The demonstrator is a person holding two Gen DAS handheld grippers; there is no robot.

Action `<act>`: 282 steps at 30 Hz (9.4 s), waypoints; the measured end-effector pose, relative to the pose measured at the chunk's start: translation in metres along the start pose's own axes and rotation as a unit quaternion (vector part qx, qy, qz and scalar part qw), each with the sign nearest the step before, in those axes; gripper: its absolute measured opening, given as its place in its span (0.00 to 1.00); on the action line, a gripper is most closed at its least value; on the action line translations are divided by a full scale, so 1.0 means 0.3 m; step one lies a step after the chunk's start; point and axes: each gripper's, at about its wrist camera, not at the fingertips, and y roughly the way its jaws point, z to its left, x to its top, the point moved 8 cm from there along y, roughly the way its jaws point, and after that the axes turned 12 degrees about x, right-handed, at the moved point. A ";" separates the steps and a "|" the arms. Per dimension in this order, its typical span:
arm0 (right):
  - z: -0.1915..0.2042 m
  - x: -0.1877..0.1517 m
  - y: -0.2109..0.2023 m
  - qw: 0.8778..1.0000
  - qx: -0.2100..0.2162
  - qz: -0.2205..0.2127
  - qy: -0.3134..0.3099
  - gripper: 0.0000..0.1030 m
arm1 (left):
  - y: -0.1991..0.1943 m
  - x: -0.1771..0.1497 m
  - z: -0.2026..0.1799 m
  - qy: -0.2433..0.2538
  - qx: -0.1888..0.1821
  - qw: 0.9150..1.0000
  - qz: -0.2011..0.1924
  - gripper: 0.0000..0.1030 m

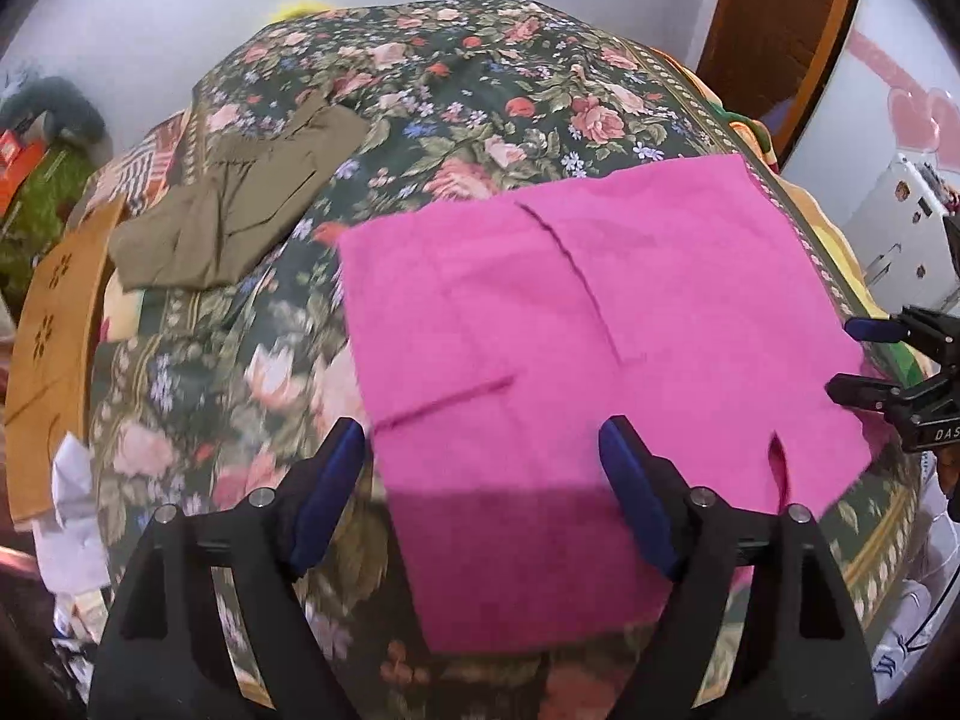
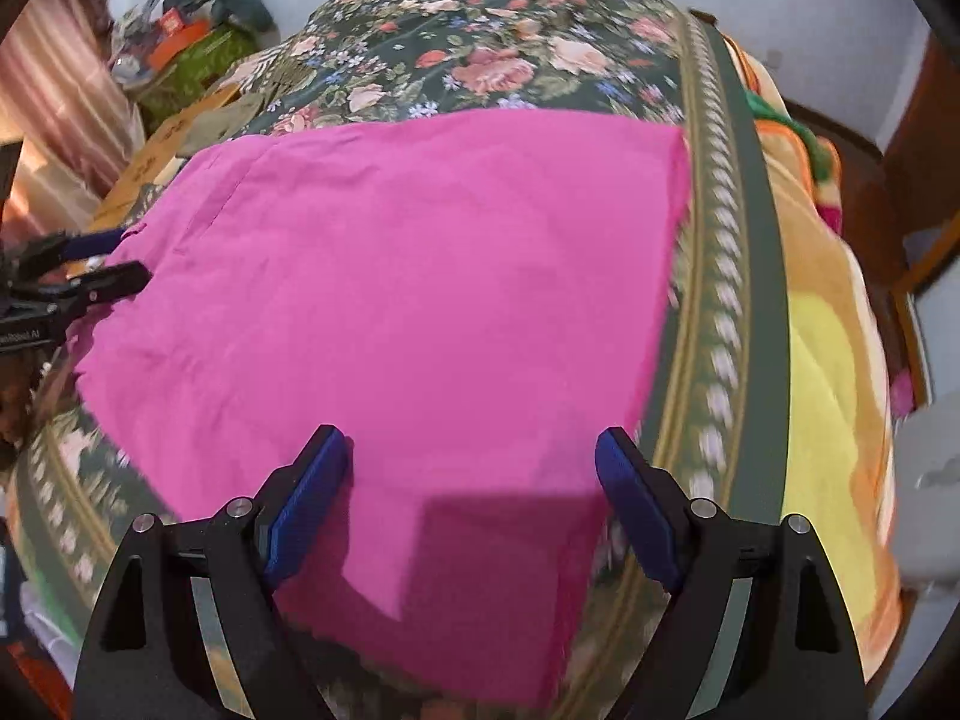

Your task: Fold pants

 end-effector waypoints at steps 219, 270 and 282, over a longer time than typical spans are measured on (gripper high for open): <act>-0.003 0.066 0.006 0.991 0.065 -0.101 0.052 0.26 | 0.048 0.093 -0.115 -0.025 -0.142 0.989 0.030 0.31; 0.497 1.082 0.395 0.977 0.056 -0.156 -0.135 0.11 | 0.297 0.649 0.772 -0.119 0.067 0.985 -0.107 0.09; 0.454 1.128 0.719 0.987 0.033 -0.069 -0.143 0.11 | 0.686 0.523 0.961 -0.152 0.124 0.980 -0.011 0.09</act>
